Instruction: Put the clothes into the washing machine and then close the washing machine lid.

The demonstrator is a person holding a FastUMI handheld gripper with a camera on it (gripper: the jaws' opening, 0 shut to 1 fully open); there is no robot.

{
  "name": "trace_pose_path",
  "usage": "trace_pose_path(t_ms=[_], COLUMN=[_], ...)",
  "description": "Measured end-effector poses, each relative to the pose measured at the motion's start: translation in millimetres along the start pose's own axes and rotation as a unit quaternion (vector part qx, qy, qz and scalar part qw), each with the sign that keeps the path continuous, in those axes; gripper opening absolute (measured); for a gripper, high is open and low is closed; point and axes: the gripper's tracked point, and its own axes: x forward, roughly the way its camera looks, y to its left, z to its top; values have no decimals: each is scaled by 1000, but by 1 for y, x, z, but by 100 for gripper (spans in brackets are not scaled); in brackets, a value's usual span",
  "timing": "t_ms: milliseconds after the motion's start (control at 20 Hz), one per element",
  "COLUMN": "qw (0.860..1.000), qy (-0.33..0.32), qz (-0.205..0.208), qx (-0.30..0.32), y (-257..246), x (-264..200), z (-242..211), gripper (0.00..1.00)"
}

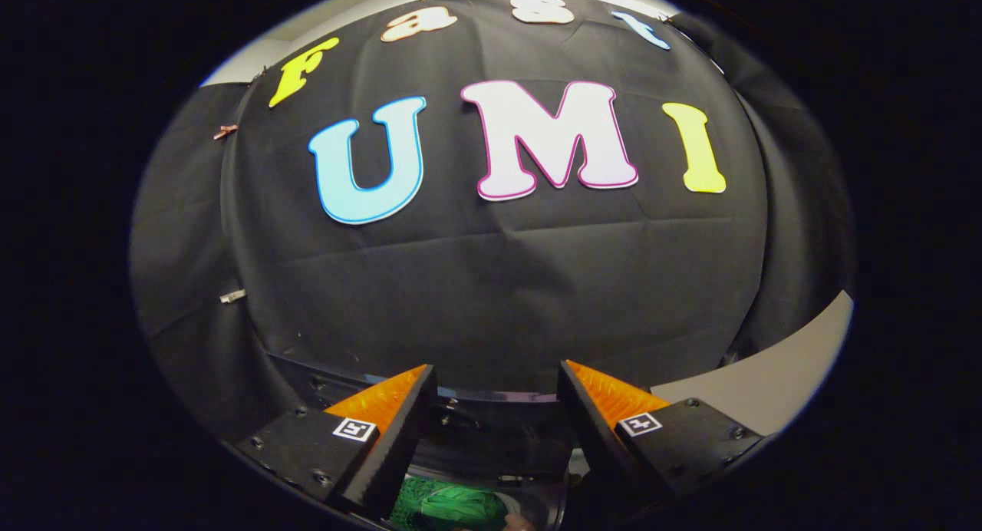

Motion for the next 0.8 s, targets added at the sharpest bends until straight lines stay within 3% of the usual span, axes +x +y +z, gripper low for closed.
trace_pose_path(t_ms=[350, 500, 800], qw=[999, 995, 998], qy=[24, 33, 39], qz=[11, 0, -12], qx=[-28, -96, -43], y=[3, 4, 6], x=[3, -12, -29], z=[-9, -15, -18], gripper=[100, 100, 100])
